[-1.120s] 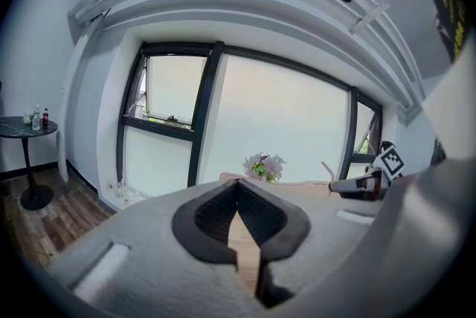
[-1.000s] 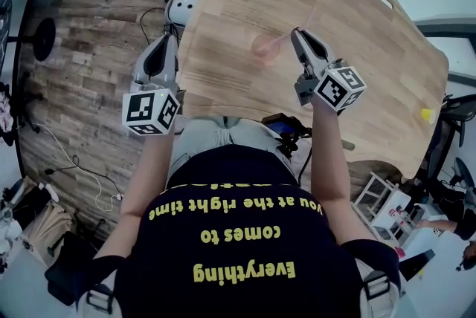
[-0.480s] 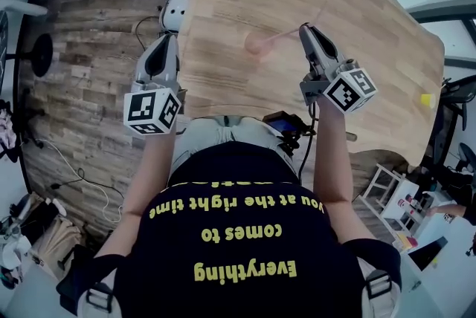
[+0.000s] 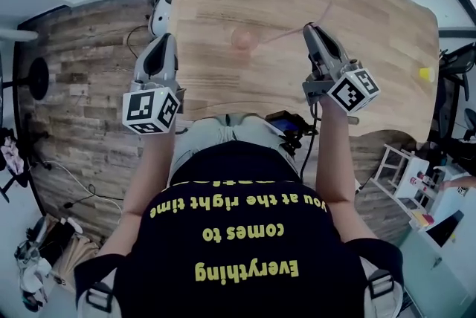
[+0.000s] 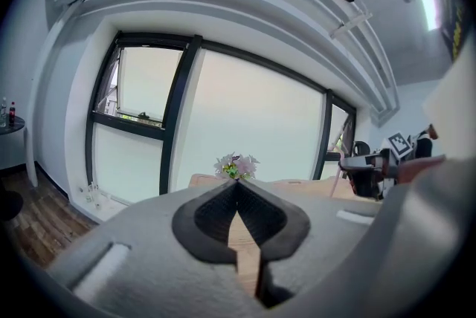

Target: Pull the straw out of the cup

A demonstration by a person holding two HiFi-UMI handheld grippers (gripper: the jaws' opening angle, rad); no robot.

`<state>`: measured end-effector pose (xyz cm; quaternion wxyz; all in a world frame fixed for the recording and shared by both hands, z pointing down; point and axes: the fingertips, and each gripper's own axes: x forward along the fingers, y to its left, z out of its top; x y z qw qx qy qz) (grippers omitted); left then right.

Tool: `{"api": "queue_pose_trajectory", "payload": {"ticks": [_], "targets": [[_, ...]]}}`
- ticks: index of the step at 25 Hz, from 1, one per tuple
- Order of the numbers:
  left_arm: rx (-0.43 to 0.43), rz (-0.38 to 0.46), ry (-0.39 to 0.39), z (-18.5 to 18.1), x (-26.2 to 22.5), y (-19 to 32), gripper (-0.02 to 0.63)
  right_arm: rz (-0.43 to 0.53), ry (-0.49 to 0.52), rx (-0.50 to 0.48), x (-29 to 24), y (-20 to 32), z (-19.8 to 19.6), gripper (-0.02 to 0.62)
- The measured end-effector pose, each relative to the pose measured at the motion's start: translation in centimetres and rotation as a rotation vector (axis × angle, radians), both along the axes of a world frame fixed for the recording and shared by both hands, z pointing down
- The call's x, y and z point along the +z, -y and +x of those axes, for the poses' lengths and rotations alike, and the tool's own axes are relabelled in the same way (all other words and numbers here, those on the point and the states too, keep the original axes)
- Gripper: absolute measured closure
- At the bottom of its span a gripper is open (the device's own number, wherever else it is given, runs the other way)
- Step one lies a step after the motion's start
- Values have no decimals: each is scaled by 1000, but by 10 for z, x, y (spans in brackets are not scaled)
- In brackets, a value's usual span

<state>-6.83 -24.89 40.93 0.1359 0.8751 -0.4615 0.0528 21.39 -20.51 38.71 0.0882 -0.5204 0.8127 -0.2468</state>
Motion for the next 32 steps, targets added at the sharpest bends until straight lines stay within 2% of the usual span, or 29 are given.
{"api": "queue_pose_trajectory", "payload": {"ticks": [5, 8, 14, 22, 32], "targets": [[59, -6, -2, 17, 3, 4, 606, -13, -9, 59, 6, -14, 17, 558], [89, -15, -3, 26, 6, 4, 606, -57, -20, 71, 16, -23, 21, 558], [136, -28, -10, 41, 11, 4, 606, -224, -4, 20, 53, -39, 13, 558], [173, -54, -2, 53, 22, 6, 606, -395, 18, -46, 98, -44, 1, 558], [192, -66, 7, 63, 27, 8, 606, -509, 63, -76, 130, -40, -4, 558]]}}
